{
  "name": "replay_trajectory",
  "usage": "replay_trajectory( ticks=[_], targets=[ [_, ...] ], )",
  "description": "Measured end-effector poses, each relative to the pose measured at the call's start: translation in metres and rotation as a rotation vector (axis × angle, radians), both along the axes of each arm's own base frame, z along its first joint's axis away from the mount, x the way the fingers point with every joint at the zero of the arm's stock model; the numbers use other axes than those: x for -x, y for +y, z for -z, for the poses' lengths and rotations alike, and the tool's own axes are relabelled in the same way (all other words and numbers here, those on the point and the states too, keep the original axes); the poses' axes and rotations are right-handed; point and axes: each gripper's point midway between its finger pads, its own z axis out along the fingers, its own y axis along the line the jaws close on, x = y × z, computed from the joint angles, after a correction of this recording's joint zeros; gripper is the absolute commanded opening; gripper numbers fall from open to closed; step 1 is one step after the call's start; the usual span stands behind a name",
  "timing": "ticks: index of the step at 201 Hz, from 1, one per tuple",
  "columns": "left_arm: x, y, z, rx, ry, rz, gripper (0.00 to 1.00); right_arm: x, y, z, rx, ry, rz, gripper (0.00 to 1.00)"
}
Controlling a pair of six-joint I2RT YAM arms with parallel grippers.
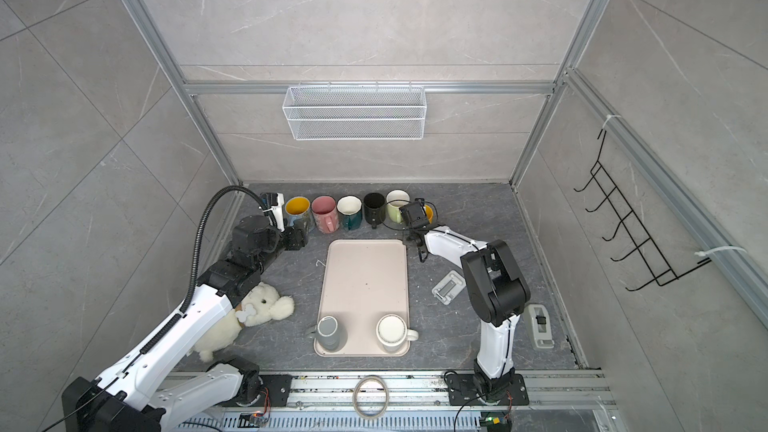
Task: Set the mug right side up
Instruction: 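Open the right gripper and draw it back from the yellow mug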
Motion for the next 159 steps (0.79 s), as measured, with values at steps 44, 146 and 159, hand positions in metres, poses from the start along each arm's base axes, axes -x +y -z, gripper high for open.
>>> replay_trajectory(
  ticks=[44,146,159],
  targets=[
    [0.006,0.003,-0.006,0.009,-0.021,0.0,0.7,0.007,0.004,-0.025,-0.028,-0.046,-0.008,0.47],
    [0.012,0.006,0.01,0.022,0.009,-0.009,0.71,0.112,0.037,-0.144,-0.489,0.056,-0.075,0.38],
    [0.013,0.006,0.012,0.024,0.016,-0.011,0.71,0.131,0.043,-0.154,-0.581,0.123,-0.079,0.37]
  ],
)
